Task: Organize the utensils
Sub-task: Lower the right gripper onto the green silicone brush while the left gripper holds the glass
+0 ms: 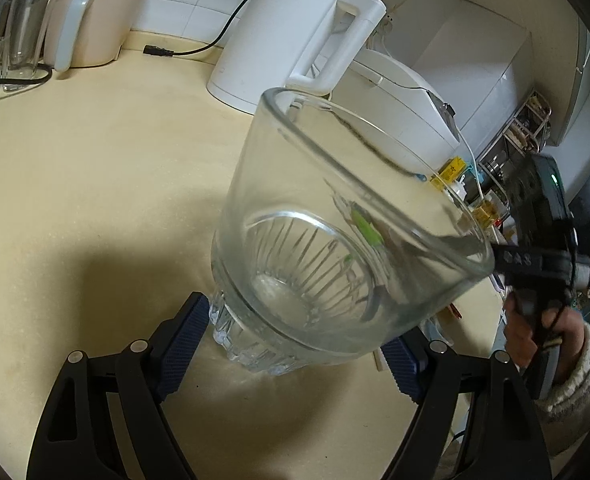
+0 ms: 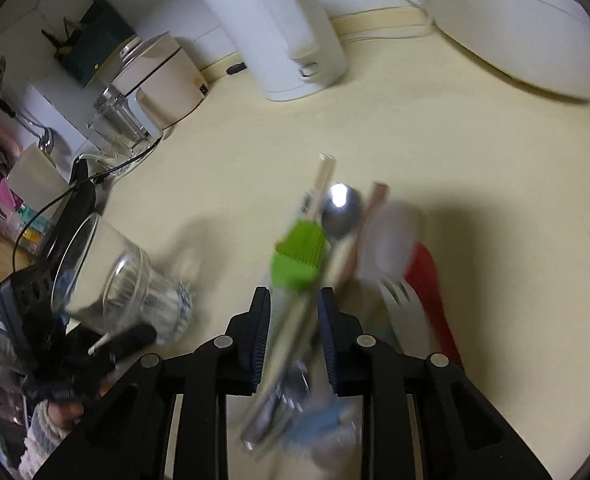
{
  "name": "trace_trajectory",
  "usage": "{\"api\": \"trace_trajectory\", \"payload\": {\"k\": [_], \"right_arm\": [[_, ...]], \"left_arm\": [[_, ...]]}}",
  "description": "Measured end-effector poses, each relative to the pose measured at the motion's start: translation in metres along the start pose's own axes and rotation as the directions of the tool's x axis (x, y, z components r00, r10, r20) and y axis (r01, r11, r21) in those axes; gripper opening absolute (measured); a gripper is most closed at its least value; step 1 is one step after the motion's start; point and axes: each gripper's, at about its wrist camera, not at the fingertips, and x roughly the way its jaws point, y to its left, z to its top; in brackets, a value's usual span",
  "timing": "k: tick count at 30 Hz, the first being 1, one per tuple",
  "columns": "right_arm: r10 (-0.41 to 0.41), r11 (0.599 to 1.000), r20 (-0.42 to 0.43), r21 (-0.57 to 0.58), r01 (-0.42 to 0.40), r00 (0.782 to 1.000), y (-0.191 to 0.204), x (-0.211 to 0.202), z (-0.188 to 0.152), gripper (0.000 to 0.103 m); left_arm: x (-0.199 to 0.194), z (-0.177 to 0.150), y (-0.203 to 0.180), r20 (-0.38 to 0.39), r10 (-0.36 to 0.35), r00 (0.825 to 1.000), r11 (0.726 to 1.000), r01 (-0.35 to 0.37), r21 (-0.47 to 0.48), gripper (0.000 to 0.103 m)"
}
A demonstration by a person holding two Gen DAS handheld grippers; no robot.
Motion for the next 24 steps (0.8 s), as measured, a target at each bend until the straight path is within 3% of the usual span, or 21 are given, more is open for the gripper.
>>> {"api": "trace_trajectory", "payload": {"k": [9,14,16,24], "right_arm": [[-0.071,0.997,-0.042,-0.037,0.07,0.997,0.021,0.034,0.022,0.025],[-0.081,0.996,-0.043,-0.045,0.079,0.996,0.021,0.035,0.023,0.026],[-0.08,0.996,-0.039,-0.041,0.079,0.996,0.02,0.033,0.022,0.033],[-0.16,0.987,-0.016,-0.031,0.16,0.987,0.017,0.029,0.019,0.036]], "left_arm": [[-0.002,0.0,0.004,0.005,-0.017,1.0,1.0,0.017,-0.013,0.085],[-0.002,-0.001,0.004,0.006,-0.018,1.0,1.0,0.018,-0.014,0.085],[-0.002,-0.001,0.004,0.005,-0.018,1.0,1.0,0.018,-0.014,0.085],[-0.001,-0.001,0.004,0.006,-0.018,1.0,1.0,0.018,-0.013,0.086]]}}
